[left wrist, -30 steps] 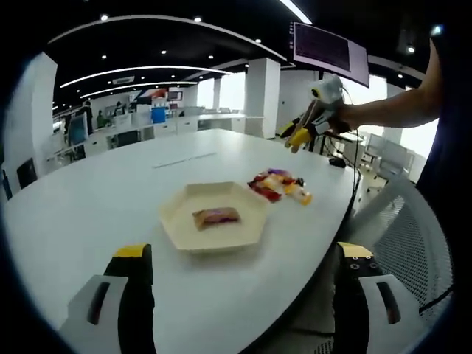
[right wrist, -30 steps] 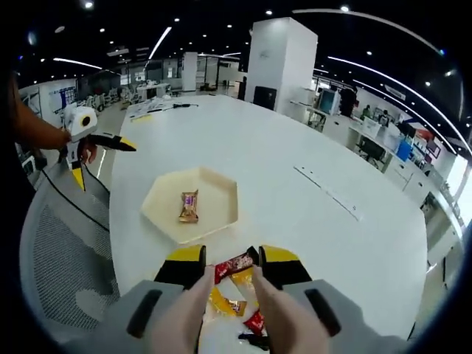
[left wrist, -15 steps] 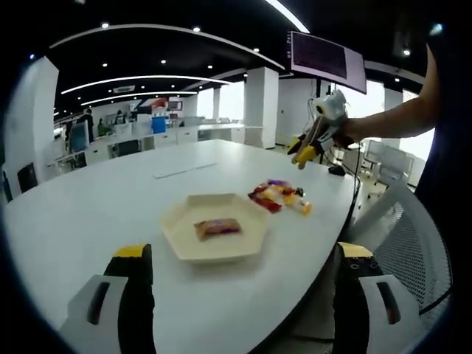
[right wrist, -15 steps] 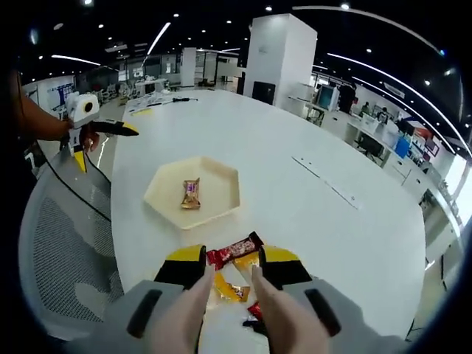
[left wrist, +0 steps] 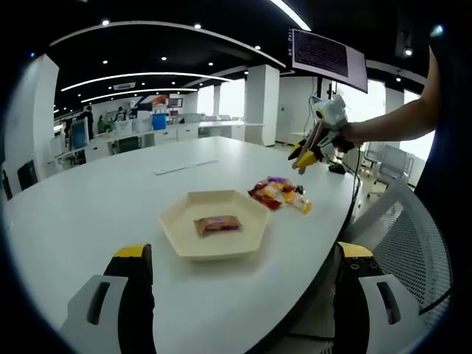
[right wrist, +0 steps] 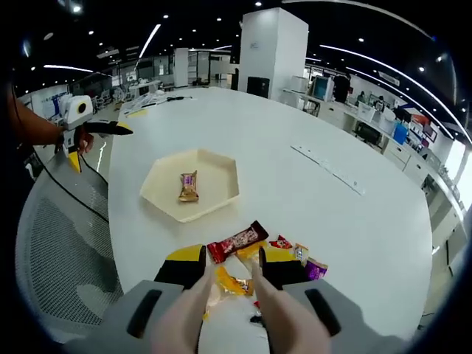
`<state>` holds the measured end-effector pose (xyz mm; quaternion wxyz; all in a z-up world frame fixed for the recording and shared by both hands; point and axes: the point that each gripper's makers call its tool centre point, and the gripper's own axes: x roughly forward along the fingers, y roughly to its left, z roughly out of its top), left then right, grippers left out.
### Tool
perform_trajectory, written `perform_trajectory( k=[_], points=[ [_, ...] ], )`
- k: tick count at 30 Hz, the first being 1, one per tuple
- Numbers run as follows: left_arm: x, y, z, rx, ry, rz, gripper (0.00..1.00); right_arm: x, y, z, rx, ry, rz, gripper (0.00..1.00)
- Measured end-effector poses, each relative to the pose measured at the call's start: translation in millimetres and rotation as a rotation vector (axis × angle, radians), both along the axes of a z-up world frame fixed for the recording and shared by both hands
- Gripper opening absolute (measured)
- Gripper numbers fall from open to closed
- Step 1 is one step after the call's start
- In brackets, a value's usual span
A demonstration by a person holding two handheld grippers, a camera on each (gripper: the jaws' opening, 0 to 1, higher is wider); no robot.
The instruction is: Place the target food into the container with the food tongs after gripping and lifting it, then release it inside without dropping or visibly crushing the food.
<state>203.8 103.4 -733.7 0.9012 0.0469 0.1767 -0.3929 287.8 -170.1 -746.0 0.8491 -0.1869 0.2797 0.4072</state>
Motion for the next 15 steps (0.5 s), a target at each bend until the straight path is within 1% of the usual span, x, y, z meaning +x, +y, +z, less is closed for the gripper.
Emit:
perform_trajectory(
  k=[4, 9, 15],
  points=[
    [-0.1, 0.4, -0.9, 0.002, 0.003, 0.004, 1.00, -2.5, -1.5, -13.2, -0.008, 0.021, -0.014, 0.28],
    [0.1, 0.4, -2.1, 0.007, 0.005, 0.001, 1.00, -3.9, -2.2, -23.1, -0.003, 0.038, -0.041, 0.28],
    [0.5, 0.9, -2.6, 0.008, 0.007, 0.005, 1.00, -6.9, -3.5, -39.7, -0.014, 0.068, -0.066, 0.28]
  ],
)
